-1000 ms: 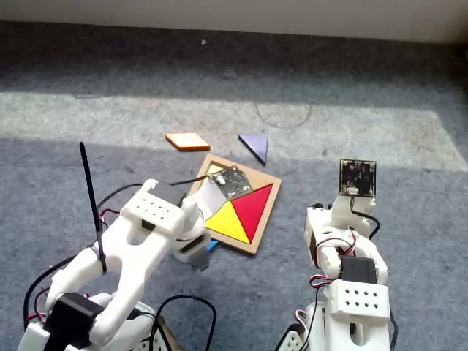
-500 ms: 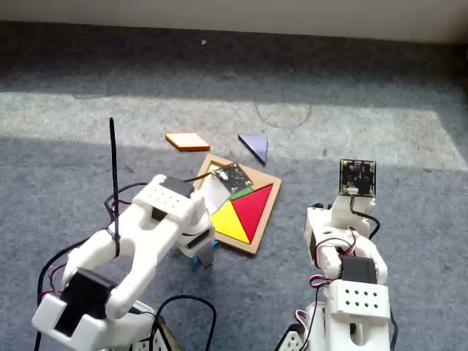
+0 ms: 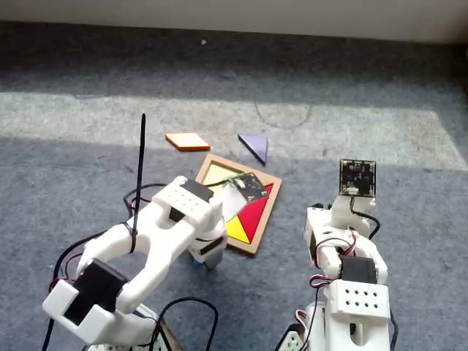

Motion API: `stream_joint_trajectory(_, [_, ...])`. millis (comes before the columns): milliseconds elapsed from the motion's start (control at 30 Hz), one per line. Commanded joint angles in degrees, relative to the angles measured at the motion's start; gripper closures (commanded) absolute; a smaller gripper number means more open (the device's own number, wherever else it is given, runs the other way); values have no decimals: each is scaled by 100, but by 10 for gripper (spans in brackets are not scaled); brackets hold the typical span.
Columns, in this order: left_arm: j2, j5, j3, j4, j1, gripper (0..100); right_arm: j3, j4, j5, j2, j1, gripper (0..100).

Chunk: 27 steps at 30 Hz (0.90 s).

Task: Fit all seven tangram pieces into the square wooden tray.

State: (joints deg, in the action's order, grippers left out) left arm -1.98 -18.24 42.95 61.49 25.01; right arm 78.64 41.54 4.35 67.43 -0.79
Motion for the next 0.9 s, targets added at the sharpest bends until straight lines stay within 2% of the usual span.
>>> stream_joint_trajectory(0, [66, 70, -180, 18, 101, 813, -22, -119, 62, 84, 66, 921])
stream_joint_trajectory(367, [-13, 53, -171, 598, 189, 896, -13, -119, 62, 84, 66, 921])
stream_joint_trajectory(667, [-1420, 44, -163, 756, 136, 898, -13, -119, 62, 84, 66, 921])
stream_joint_trajectory(867, [-1745, 62, -233, 747, 127, 897, -13, -119, 62, 84, 66, 921])
